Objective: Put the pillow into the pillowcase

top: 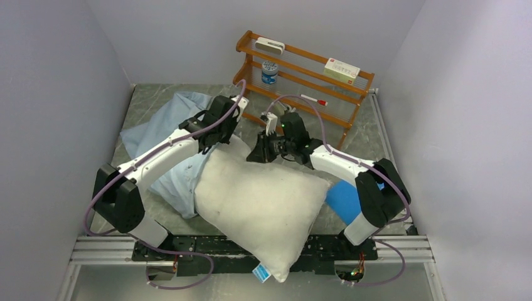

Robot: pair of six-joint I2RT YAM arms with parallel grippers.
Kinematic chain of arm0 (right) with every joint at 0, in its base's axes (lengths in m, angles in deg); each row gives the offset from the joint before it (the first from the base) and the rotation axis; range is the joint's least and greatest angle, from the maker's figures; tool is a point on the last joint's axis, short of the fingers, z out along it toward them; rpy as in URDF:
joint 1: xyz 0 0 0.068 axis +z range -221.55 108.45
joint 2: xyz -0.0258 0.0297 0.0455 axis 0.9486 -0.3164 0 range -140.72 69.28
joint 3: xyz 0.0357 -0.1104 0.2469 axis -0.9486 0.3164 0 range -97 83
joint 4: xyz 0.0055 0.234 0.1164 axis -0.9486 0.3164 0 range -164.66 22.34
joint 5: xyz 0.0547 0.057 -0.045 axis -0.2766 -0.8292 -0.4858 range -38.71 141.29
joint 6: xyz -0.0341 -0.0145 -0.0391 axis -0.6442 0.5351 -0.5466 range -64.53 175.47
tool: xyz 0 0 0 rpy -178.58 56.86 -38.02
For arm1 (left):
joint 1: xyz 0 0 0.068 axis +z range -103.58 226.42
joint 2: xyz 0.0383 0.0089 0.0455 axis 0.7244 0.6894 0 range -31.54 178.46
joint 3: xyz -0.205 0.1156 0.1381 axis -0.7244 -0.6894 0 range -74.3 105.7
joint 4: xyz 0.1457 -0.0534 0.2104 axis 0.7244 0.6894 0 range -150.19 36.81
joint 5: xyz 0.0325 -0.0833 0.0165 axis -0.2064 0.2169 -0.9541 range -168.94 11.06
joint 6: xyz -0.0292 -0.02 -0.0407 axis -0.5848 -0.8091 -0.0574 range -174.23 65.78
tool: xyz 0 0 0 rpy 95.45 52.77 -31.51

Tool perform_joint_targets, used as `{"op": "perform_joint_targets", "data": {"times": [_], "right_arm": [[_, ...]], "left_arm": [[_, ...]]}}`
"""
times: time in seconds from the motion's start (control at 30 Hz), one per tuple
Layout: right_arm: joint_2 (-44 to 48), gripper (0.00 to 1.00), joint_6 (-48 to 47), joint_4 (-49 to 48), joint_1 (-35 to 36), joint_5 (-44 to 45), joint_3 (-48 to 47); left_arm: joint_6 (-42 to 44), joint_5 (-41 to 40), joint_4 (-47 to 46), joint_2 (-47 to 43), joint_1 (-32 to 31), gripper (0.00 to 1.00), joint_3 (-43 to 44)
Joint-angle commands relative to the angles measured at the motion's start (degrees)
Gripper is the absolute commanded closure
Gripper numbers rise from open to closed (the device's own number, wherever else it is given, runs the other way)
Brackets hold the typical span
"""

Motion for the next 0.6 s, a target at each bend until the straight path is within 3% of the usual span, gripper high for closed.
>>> {"op": "perform_joint_targets", "data": {"times": [0.0,0.07,0.27,0.57], "right_arm": [[1.1,0.88,3.3,-5.9,2.0,0.9,2.0],[1.7,1.0,5.0,-8.2,2.5,1.4,2.7],[5.5,1.0,11.4,-17.3,3.8,5.3,5.8],[12.6,1.0,22.4,-33.5,4.3,22.0,14.3]], "left_arm": [[2.3,-3.6,-1.9,-0.7,-2.5,0.91,1.0],[2.4,-2.9,-2.8,-2.1,-4.4,0.95,1.5],[-3.9,9.9,-6.9,-8.5,-7.2,0.95,3.9],[-17.2,30.7,-19.2,-16.5,-8.6,0.95,-0.5]]}}
